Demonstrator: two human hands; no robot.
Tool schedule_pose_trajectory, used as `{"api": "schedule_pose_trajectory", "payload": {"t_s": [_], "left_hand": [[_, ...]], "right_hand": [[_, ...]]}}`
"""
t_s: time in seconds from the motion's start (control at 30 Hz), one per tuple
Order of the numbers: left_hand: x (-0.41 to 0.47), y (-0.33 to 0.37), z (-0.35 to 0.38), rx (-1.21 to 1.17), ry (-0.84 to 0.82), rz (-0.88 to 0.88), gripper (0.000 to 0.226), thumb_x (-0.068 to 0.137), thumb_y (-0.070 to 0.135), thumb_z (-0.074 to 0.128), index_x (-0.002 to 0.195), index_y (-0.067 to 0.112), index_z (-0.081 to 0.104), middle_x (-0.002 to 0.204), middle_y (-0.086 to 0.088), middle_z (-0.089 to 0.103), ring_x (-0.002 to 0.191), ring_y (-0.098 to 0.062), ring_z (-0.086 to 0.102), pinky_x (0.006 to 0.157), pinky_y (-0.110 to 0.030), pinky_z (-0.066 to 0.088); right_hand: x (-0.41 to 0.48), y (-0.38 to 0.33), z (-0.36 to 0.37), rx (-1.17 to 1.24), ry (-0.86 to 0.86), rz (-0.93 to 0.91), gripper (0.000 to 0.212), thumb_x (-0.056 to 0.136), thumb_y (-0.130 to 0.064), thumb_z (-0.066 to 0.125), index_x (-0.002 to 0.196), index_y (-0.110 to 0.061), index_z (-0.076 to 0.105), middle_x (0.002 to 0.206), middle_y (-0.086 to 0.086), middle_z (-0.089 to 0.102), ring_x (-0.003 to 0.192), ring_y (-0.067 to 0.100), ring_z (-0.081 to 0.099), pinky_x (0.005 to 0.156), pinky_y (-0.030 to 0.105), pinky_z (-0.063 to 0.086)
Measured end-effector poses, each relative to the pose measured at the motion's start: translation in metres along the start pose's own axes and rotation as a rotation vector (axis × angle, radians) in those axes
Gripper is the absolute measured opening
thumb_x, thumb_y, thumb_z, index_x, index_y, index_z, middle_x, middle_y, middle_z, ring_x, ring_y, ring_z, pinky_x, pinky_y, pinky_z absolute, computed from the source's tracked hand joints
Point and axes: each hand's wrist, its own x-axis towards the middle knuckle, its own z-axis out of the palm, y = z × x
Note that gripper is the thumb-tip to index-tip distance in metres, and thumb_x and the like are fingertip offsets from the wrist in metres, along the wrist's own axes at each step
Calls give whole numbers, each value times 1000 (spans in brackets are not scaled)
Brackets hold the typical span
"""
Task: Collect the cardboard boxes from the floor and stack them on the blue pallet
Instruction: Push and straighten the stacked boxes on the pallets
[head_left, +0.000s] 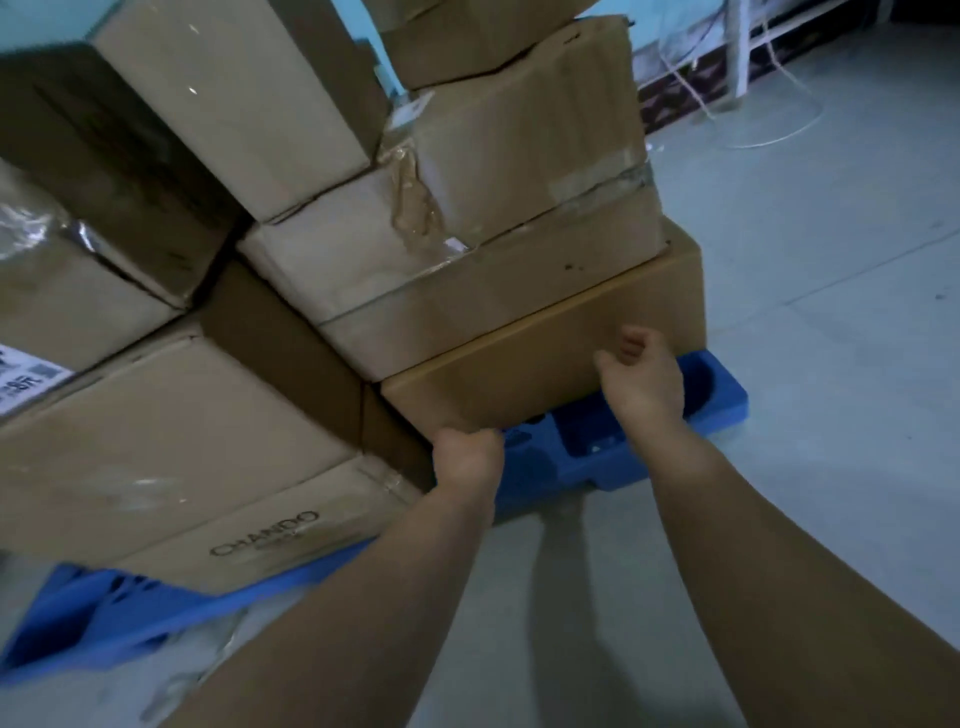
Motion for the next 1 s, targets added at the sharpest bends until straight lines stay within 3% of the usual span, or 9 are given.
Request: {"api": "schedule_pose_trajectory", "payload": {"t_s": [0.13, 0.27, 0.43, 0.57, 0.67, 0.73, 0.8, 0.9, 1.0], "left_hand": [[1, -2, -3, 261, -35, 212, 29, 95, 10, 51, 123, 12, 45, 125, -15, 56, 105, -29, 55, 93, -38, 48], [-3, 25, 20, 695, -68, 672, 53, 94, 7, 53, 143, 14, 35, 137, 0, 43, 130, -19, 42, 106, -29, 38], [-6, 57, 53, 869, 26, 1154, 59, 87, 7, 56, 143, 15, 37, 146, -2, 38, 135, -20, 32, 111, -34, 32], [0, 75, 70, 1128, 16, 1360, 58, 83, 8, 57, 138, 16, 40, 137, -3, 44, 123, -22, 41, 96, -34, 39], [5, 76, 76, 1119, 40, 1296, 54, 80, 8, 56, 133, 15, 43, 129, -3, 48, 115, -21, 45, 90, -34, 44], [9, 63, 71, 994, 77, 1215, 56, 81, 6, 56, 134, 15, 43, 130, -2, 47, 116, -19, 44, 94, -32, 44], [10, 43, 63, 794, 146, 1076, 52, 84, 4, 58, 132, 15, 45, 129, 0, 45, 119, -16, 43, 99, -29, 41], [15, 5, 56, 328, 198, 609, 52, 86, -3, 57, 134, 12, 42, 132, -3, 42, 125, -17, 41, 109, -33, 38], [35, -13, 43, -235, 292, 43, 54, 88, -8, 49, 140, 2, 36, 136, -16, 44, 123, -31, 48, 102, -29, 37]], "right_hand": [[7, -3, -2, 148, 70, 88, 54, 91, -23, 61, 140, -21, 39, 140, 0, 47, 120, 19, 51, 86, 28, 43], [17, -5, -17, 9, 143, 4, 63, 90, -23, 63, 145, -17, 32, 147, 3, 36, 126, 23, 47, 94, 36, 44], [30, -1, -36, 86, 191, 25, 69, 87, -20, 64, 146, -15, 28, 145, 5, 33, 124, 25, 47, 96, 35, 43], [46, 8, -43, 109, 92, 51, 82, 89, -17, 60, 153, -22, 10, 156, 1, 19, 135, 22, 37, 97, 28, 39], [62, 8, -47, 118, -30, 49, 88, 84, -15, 61, 153, -29, 8, 156, -2, 22, 138, 21, 33, 106, 31, 38], [70, 10, -48, 131, -82, 42, 89, 82, -14, 62, 153, -30, 9, 154, -2, 26, 136, 21, 36, 106, 35, 41], [72, 14, -45, 174, -105, 55, 92, 84, -13, 64, 153, -30, 6, 154, -3, 24, 135, 19, 35, 100, 28, 40], [73, 19, -37, 194, -75, 12, 99, 74, -25, 72, 152, -33, 13, 151, -4, 30, 133, 19, 39, 101, 31, 41], [73, 19, -34, 196, -36, 6, 96, 81, -22, 72, 153, -29, 9, 152, -3, 25, 132, 17, 36, 97, 26, 35]]}}
